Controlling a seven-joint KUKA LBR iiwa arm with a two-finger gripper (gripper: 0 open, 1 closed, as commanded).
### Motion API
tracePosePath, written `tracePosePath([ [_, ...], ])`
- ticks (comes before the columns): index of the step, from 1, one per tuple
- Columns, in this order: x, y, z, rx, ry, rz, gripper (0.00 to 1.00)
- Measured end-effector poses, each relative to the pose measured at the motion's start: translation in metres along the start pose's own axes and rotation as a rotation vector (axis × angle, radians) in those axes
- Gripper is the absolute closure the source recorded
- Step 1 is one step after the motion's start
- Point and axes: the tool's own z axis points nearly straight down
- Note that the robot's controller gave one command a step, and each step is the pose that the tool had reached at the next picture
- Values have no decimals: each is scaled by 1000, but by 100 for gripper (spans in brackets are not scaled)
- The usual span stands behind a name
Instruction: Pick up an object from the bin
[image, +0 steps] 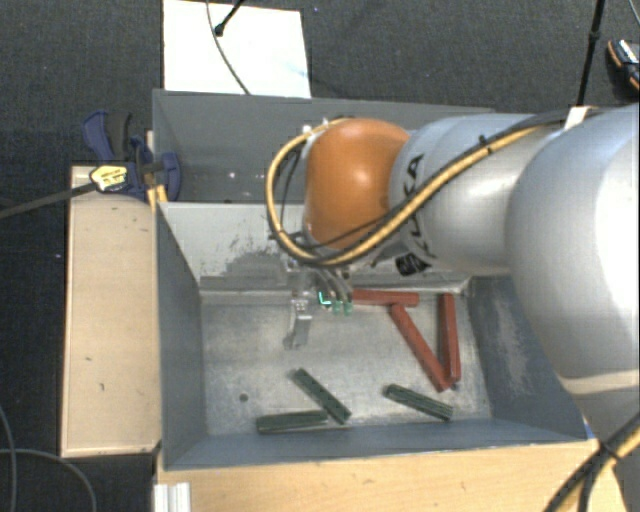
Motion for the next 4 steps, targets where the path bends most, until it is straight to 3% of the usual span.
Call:
tracePosePath([
  [1, -2, -1, -5, -1, -8, 4, 0],
  [2, 50, -58, 44, -2, -9, 115, 0],
  [3, 73, -72, 35, 1, -4, -4, 0],
  [4, 83, -61, 28, 0, -8, -60, 0],
])
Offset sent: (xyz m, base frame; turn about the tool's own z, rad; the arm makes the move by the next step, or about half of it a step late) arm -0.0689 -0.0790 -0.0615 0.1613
